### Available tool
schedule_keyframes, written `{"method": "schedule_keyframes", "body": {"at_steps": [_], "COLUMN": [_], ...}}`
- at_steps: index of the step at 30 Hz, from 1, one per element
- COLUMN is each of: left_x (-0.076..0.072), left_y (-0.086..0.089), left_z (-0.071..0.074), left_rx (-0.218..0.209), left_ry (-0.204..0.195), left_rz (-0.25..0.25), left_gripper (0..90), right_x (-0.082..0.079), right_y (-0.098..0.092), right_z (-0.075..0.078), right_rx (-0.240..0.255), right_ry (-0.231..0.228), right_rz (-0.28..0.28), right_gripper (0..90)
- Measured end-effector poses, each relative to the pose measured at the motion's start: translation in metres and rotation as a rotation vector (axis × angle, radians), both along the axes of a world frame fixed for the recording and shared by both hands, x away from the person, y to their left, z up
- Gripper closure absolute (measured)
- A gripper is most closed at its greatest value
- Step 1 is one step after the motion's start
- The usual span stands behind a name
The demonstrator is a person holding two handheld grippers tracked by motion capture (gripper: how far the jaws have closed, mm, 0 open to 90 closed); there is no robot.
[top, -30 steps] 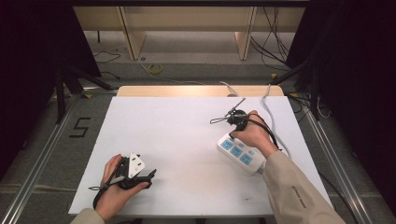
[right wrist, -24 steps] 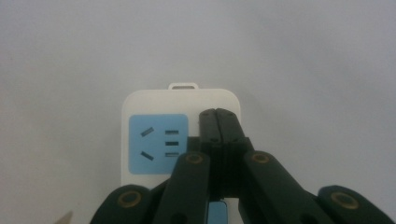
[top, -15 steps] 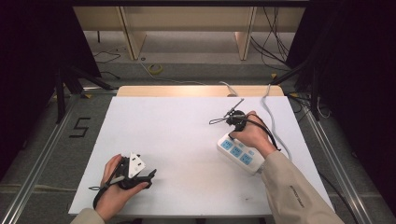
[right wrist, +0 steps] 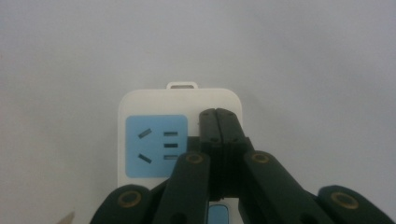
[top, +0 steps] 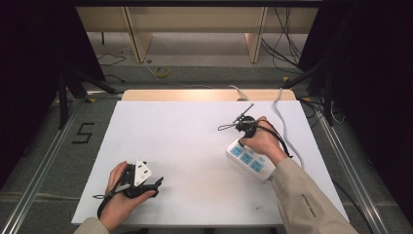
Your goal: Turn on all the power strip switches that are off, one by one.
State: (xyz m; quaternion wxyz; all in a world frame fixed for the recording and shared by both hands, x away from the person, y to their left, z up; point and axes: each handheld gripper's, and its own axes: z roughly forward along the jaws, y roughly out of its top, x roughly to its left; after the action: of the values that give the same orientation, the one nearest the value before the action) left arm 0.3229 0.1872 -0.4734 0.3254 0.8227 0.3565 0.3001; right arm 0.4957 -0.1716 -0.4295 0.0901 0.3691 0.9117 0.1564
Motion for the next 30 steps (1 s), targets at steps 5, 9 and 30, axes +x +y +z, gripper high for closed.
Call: {"method": "schedule_keyframes", "body": {"at_steps": [5,9,30], "left_x": [-0.0001,-0.0001,0.0001], "left_y": [-0.0004,-0.0004,0.0000], "left_z": [-0.0002,0.0000,0.0000], "left_rx": [0.001,0.003,0.000], "left_ry": [-0.002,-0.003,-0.001], "left_rz": [-0.001,-0.001,0.000], "left_gripper": [23.3,23.3,23.3], "right_x": [0.0002,0.0002,0.0011], "right_y": [-0.0003,-0.0007,-0.0017], "right_z": [-0.0013,-0.0017,0.0022], "right_rx": [0.003,0.020,0.001], "right_ry": [0.003,0.032,-0.007], "right_rz": [-0.007,-0.004,-0.015], "right_gripper": [90.0,90.0,90.0]}}
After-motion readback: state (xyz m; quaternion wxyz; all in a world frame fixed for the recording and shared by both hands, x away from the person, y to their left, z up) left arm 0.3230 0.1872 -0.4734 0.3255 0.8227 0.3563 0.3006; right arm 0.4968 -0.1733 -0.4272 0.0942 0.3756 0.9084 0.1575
